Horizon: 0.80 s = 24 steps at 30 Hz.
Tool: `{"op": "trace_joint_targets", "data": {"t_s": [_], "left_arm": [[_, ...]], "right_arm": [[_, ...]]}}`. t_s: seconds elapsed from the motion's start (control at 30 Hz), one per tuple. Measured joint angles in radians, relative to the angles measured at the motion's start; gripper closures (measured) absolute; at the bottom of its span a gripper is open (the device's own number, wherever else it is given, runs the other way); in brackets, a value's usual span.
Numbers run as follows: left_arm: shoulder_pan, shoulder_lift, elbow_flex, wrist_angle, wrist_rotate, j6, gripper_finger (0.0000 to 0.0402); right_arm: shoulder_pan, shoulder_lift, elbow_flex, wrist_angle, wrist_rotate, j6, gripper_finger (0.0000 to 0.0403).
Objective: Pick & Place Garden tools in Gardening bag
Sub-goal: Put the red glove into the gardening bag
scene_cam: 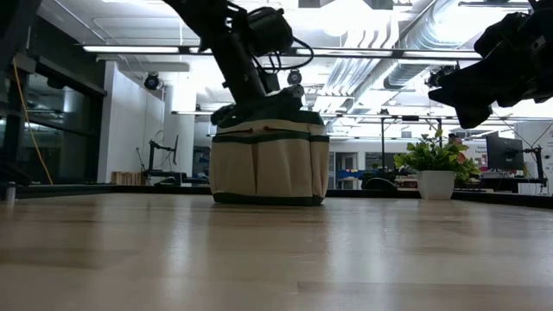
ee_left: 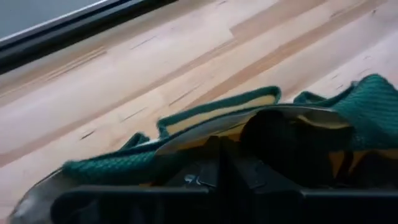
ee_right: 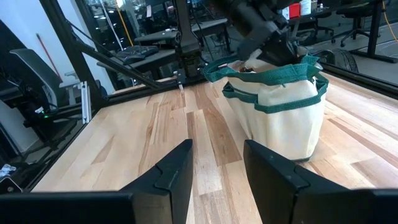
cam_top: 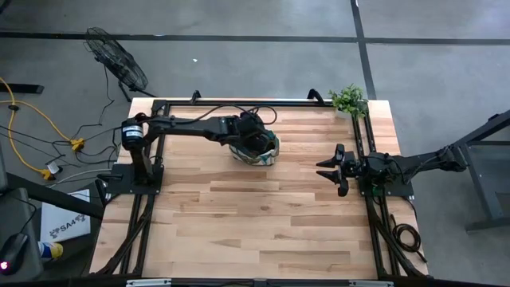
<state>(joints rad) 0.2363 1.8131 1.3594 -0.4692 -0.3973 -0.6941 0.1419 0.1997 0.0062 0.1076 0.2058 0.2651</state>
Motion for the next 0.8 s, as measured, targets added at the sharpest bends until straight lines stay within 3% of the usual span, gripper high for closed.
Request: {"op": "trace_joint_targets", "data": {"t_s": [0.27, 0.43, 0.8], "left_arm": [[0.013, 0.021, 0.001, 0.038, -0.007, 0.044, 0.0392], [0.013, 0.021, 0.001, 0.092, -0.004, 0.174, 0.0392], [0.003, 0.021, 0.001, 0.163, 0.208, 0.392, 0.0392]], "right_arm": [[0.0, 0.0, 0.0, 0.0, 0.0, 0.0, 0.0268], [0.0, 0.0, 0.0, 0.0, 0.0, 0.0, 0.0268], [0.0, 0.0, 0.0, 0.0, 0.0, 0.0, 0.0268]]}}
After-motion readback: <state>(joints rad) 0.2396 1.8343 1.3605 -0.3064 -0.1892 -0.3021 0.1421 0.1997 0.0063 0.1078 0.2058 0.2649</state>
